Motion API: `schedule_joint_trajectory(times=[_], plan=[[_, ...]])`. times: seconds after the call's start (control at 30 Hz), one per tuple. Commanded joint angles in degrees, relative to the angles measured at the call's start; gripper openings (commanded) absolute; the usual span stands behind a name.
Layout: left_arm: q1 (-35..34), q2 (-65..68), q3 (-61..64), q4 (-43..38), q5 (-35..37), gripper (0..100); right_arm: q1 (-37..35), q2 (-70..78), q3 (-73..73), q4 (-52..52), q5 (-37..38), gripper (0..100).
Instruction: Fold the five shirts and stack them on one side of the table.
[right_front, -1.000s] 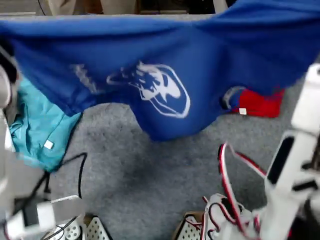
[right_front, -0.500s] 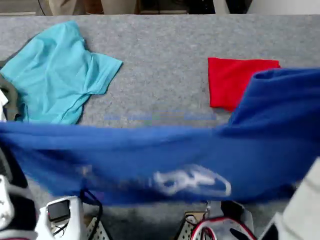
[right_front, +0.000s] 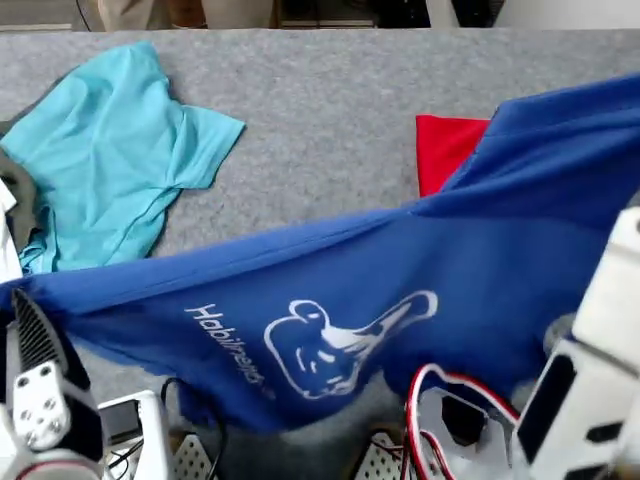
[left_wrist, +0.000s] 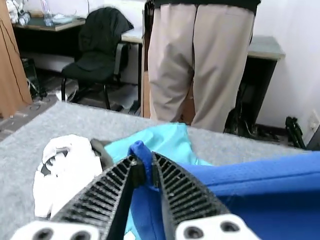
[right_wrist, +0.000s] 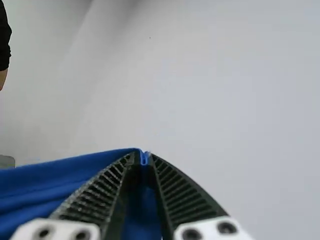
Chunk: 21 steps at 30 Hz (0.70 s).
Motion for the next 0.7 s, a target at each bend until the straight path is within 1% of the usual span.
schedule_joint_trajectory(times=[0.0,0.13,0.27,0.53,0.67], plan=[[-0.53,-0.22,4.75,-3.16,-0.62,2,0.04,0.22,1.80,0.09,0.09,0.2],[-0.79,-0.22,6.86,-9.58,-0.35,2,0.04,0.04,3.21,0.18,0.18,0.2],[-0.88,-0.40,6.68,-13.10,-0.26,2,0.04,0.04,2.95,0.18,0.18,0.2],[-0.88,-0.40,-2.29,-12.84,-0.26,2,0.04,-4.70,2.95,-0.53,0.26,0.2],[-0.88,-0.40,-6.59,-12.84,-0.26,2,0.31,-7.43,2.95,-4.31,0.26,0.2]])
